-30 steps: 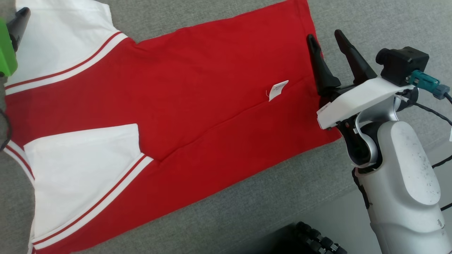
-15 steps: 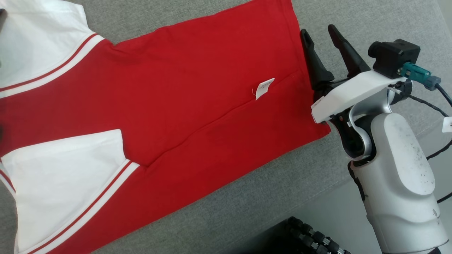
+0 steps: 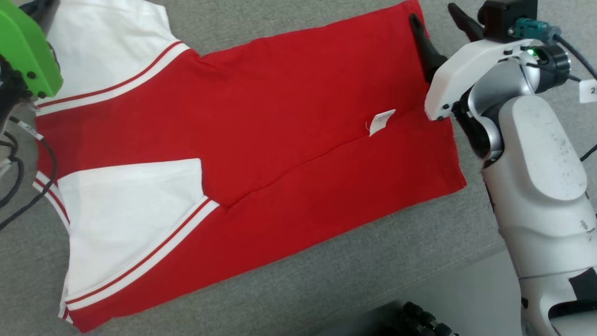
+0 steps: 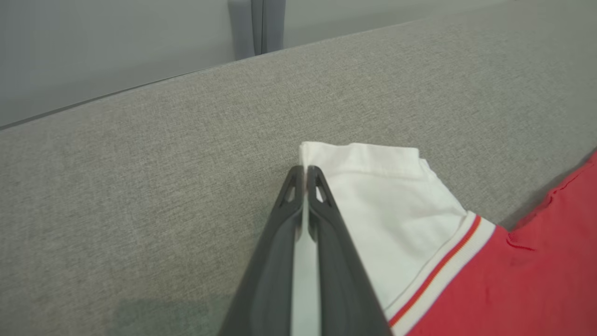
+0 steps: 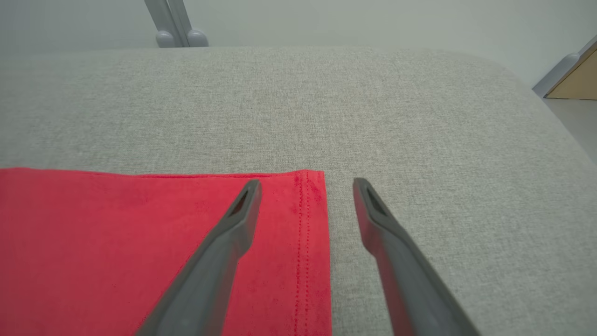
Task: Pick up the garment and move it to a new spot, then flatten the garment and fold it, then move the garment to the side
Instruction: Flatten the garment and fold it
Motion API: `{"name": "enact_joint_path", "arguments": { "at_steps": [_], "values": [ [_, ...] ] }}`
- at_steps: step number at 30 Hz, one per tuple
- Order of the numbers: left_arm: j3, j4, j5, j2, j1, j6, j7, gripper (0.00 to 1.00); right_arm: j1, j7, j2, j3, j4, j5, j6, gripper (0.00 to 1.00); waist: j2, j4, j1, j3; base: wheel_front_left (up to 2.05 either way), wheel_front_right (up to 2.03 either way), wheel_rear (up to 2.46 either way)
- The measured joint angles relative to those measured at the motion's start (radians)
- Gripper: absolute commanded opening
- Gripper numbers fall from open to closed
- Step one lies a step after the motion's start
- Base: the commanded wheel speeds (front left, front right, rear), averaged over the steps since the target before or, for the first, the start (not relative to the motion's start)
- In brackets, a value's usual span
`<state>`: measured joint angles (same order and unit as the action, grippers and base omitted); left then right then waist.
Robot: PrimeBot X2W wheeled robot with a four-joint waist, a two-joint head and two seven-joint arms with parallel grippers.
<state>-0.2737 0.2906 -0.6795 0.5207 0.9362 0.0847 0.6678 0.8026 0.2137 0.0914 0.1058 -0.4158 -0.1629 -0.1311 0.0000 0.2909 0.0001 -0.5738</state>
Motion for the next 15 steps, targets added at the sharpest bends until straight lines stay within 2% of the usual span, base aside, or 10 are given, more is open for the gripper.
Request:
{"name": "enact_joint_path", "arguments": {
  "at_steps": [7,14,15],
  "values": [
    [-0.046,-0.045,-0.018,-0.042,-0.006,0.022,-0.033,0.0,0.081,0.072,0.069,-0.028,-0.152,0.045,0.0,1.0,0.0,-0.08,0.0,0.027,0.0,0.0,0.0],
    [-0.063,-0.075,-0.037,-0.06,-0.014,0.03,-0.061,0.0,0.14,0.124,0.076,-0.06,-0.29,0.052,0.0,1.0,0.0,-0.151,0.0,0.043,0.0,0.0,0.0],
    [-0.065,-0.077,-0.04,-0.061,-0.016,0.03,-0.062,0.0,0.148,0.13,0.072,-0.062,-0.308,0.048,0.0,0.96,0.0,-0.159,0.0,0.044,0.0,0.0,0.0]
  ]
}}
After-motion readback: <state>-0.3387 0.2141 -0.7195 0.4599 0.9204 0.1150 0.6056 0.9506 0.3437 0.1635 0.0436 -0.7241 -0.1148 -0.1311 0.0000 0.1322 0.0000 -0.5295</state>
